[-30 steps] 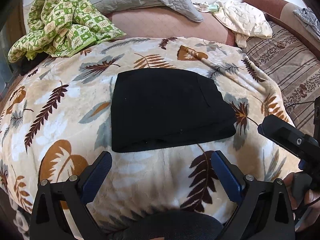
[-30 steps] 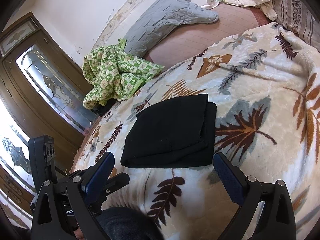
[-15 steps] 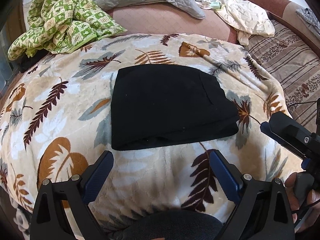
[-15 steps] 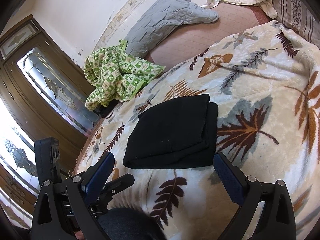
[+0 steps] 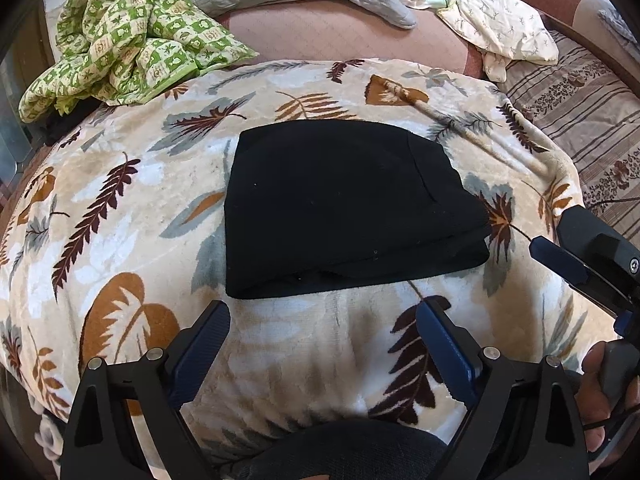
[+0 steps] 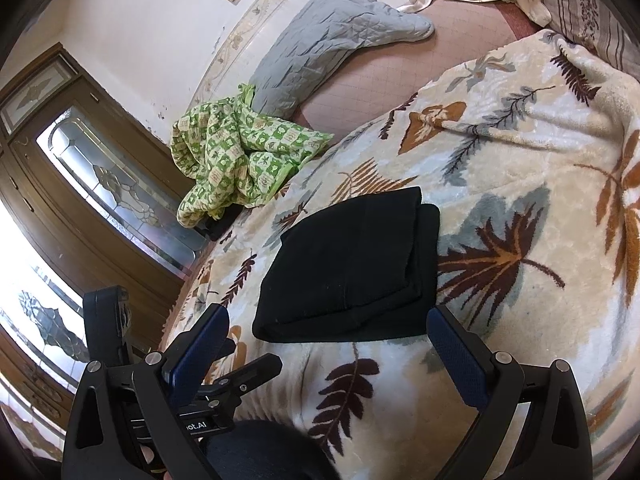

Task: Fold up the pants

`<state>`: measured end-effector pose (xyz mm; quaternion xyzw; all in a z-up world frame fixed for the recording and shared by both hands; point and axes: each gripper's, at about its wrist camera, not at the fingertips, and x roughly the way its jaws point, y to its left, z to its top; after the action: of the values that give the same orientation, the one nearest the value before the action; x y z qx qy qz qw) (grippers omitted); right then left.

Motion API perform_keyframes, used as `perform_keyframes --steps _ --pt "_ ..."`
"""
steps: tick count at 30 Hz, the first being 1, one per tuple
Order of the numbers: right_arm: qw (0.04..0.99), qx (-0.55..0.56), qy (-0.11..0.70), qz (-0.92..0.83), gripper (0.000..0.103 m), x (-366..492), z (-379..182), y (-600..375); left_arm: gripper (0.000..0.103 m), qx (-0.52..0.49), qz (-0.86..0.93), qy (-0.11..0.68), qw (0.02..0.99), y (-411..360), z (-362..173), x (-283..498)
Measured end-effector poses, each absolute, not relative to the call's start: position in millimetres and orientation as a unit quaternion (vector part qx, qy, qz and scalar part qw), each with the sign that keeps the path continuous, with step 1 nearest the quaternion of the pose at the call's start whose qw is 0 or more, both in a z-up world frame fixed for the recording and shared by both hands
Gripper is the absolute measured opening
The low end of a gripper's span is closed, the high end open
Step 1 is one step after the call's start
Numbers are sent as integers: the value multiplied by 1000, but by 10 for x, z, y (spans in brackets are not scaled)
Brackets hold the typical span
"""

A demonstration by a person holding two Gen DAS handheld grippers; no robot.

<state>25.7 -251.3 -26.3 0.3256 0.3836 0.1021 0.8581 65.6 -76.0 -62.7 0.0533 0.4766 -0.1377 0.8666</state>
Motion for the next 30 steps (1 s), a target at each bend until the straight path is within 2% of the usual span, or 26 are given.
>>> perform_keyframes --steps 30 --pt "849 354 380 98 100 256 -324 -2615 92 46 -139 493 858 -811 -712 824"
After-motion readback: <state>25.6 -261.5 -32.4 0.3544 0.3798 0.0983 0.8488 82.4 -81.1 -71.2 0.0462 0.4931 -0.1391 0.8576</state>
